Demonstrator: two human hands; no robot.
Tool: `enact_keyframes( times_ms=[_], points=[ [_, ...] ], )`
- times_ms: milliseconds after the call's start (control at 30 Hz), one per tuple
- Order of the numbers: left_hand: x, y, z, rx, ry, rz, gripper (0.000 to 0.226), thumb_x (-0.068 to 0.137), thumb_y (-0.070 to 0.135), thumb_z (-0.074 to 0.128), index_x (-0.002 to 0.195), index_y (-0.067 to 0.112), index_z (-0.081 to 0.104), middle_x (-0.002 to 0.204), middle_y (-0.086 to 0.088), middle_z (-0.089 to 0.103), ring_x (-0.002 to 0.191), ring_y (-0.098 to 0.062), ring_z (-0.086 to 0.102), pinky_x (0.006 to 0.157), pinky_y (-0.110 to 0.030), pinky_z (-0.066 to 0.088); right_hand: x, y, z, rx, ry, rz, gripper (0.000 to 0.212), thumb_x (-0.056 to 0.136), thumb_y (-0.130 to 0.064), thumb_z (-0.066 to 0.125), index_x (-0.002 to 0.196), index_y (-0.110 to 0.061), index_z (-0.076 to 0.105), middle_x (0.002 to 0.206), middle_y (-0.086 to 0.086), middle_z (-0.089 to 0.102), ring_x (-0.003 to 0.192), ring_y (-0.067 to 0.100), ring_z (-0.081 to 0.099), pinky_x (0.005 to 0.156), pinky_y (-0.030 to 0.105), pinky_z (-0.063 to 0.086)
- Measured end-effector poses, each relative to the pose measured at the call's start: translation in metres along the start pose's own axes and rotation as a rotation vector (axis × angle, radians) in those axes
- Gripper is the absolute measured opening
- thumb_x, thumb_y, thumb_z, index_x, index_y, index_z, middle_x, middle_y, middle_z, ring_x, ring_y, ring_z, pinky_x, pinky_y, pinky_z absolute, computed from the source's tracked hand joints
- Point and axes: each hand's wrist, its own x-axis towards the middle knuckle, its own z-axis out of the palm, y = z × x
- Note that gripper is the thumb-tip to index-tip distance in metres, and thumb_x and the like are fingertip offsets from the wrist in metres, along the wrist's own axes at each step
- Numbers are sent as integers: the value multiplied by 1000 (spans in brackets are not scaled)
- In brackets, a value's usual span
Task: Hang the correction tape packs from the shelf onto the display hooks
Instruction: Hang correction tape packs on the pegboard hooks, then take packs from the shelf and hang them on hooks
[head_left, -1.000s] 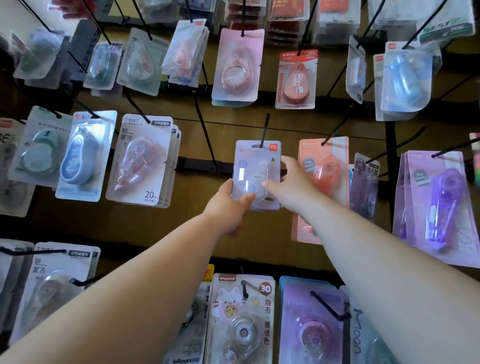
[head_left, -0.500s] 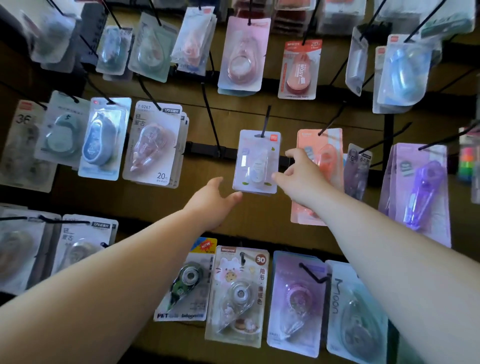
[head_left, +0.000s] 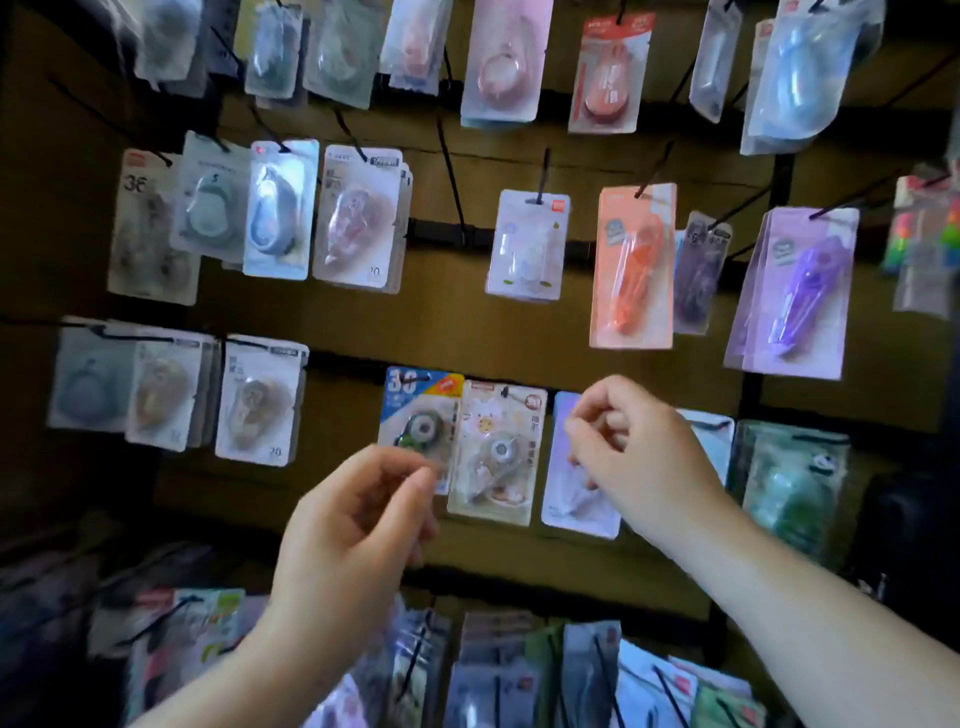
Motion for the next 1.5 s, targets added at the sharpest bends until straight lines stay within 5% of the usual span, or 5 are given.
enact_keyframes(
  times_ms=[467,667,1000,1200,1500],
  points=[
    [-210,-224,-49,342,-9,-842,25,90,8,51,68,16,58,54,-4,55,49,-18,49,50,-28,39,-233,169,142,36,-457,724,28,89,-16,51,63,-26,47,62,-6,57,50,6,51,52,18,41],
    [-260,-309,-52,483,-14,-1137,31,90,9,48,63,22,52,55,-1,55,51,-20,49,59,-29,39,-306,259,218,11,-527,1105,29,90,-10,47,63,-23,48,63,-3,55,54,14,55,56,28,44],
    [-269,-401,-61,840,-69,-1212,29,91,21,47,116,11,56,113,-15,62,106,-33,56,78,-33,42,-351,331,299,-62,-813,1278,5,88,-9,53,90,-10,57,90,8,56,85,22,53,71,25,35],
    [-260,-447,-71,761,-195,-1264,56,90,31,49,139,11,32,142,-17,35,130,-34,36,106,-41,33,-347,350,336,-60,-798,1314,43,85,-13,60,122,4,48,125,21,55,96,23,51,76,24,34],
    [-263,-484,-80,688,-410,-1245,48,94,11,41,141,18,33,137,-18,45,120,-36,47,103,-39,38,-342,378,359,-49,-758,1454,72,83,-25,64,141,-5,27,146,16,35,132,32,38,107,38,36]
  ],
)
